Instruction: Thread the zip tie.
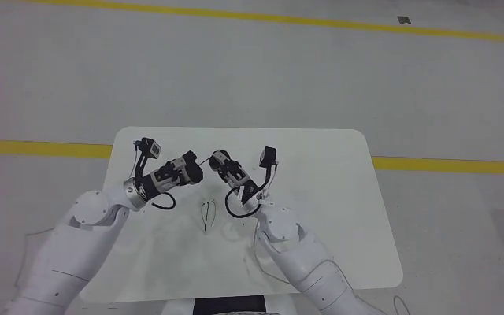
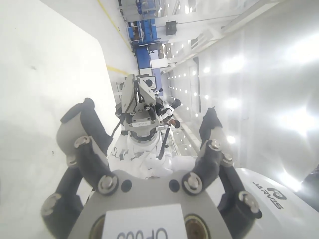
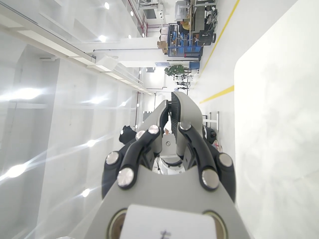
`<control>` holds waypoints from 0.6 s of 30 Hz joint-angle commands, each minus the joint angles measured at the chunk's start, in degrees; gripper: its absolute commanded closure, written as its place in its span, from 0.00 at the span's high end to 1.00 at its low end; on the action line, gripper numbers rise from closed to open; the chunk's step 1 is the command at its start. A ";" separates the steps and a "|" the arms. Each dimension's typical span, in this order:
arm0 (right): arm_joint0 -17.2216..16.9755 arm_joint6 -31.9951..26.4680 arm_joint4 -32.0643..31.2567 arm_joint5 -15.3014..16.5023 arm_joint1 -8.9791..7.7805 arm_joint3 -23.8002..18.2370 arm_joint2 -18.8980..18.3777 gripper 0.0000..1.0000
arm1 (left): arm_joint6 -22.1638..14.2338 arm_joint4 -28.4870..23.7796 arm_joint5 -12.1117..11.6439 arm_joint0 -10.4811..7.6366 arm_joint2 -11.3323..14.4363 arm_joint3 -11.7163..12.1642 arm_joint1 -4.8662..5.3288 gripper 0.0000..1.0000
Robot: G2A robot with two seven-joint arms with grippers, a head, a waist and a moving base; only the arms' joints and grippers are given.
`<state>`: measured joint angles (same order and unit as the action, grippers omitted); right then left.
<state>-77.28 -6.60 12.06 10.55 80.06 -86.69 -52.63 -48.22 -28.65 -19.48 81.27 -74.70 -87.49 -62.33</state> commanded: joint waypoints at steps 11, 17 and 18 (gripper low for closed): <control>0.01 -0.75 1.02 -0.16 0.57 1.34 0.09 0.00 | -0.54 -0.39 0.00 -0.37 0.35 0.96 -0.05 0.50; 0.06 -1.12 1.05 0.00 0.84 1.59 0.20 0.00 | -0.77 -0.51 0.00 -0.63 0.50 1.41 -0.03 0.47; 0.07 -1.17 1.01 -0.01 0.87 1.63 0.20 0.00 | -0.80 -0.52 0.00 -0.67 0.53 1.47 -0.03 0.47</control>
<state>-77.22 -7.73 13.12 10.56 80.90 -85.10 -52.43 -48.98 -29.16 -19.48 80.65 -74.20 -86.09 -62.36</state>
